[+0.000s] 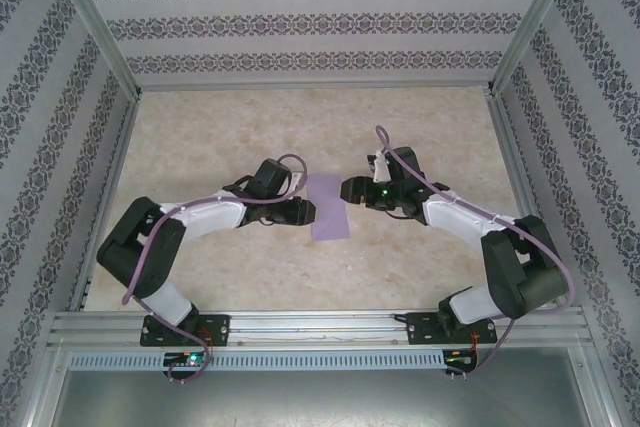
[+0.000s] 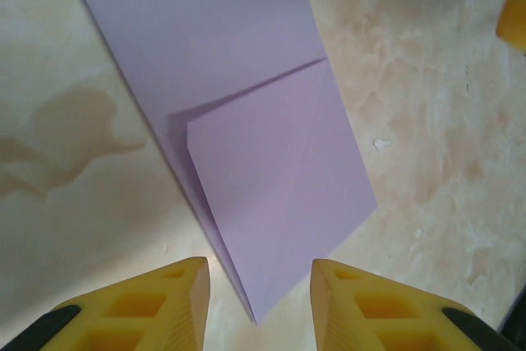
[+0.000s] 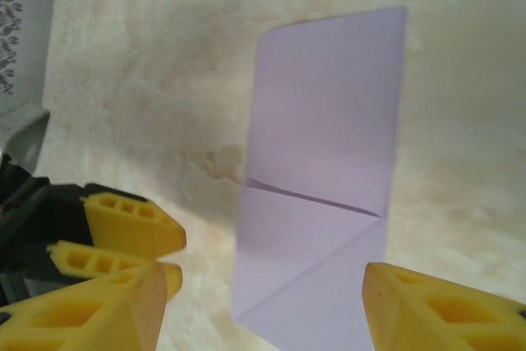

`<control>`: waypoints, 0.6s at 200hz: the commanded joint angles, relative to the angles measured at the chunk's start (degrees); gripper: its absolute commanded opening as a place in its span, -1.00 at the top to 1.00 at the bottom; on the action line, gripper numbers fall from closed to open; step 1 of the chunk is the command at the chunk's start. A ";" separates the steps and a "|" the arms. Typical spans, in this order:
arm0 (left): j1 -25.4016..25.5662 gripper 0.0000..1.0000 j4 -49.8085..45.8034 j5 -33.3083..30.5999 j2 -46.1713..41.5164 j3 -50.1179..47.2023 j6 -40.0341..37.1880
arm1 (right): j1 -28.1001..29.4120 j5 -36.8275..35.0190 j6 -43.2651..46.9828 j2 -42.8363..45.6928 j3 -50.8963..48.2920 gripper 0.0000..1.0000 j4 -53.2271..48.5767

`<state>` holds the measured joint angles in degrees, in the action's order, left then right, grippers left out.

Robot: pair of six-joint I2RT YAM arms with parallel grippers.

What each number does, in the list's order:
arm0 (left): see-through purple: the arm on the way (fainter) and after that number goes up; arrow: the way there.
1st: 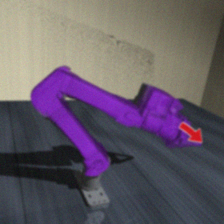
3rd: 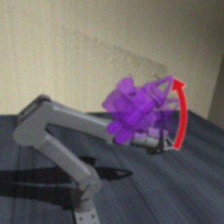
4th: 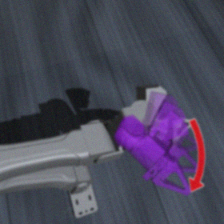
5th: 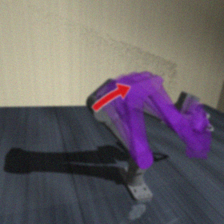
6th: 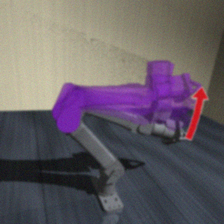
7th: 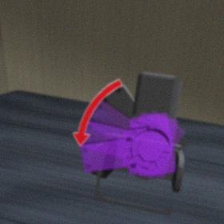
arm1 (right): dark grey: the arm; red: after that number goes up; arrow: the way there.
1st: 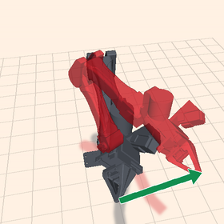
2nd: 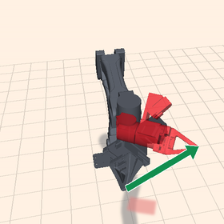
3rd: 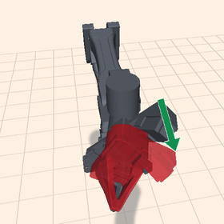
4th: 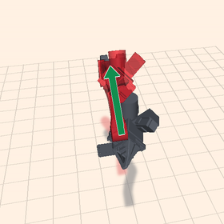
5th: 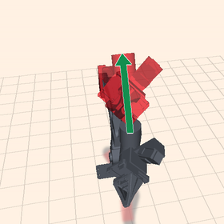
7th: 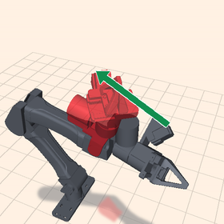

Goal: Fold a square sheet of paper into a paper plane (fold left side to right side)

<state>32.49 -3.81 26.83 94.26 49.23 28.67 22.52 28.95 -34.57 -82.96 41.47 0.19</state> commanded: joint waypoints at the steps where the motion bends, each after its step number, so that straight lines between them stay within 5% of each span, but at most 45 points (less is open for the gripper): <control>1: -0.91 0.25 2.63 -0.87 3.13 2.32 -1.25 | -0.53 -1.18 0.07 1.67 -2.89 -0.31 0.43; 120: -1.53 0.51 7.22 2.30 10.21 4.36 -0.45 | -1.51 -0.17 -0.58 0.61 -6.06 -0.22 1.30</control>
<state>31.75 0.93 27.94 103.48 52.64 28.73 21.85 28.49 -34.74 -82.11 35.99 0.23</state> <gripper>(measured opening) 0.252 0.611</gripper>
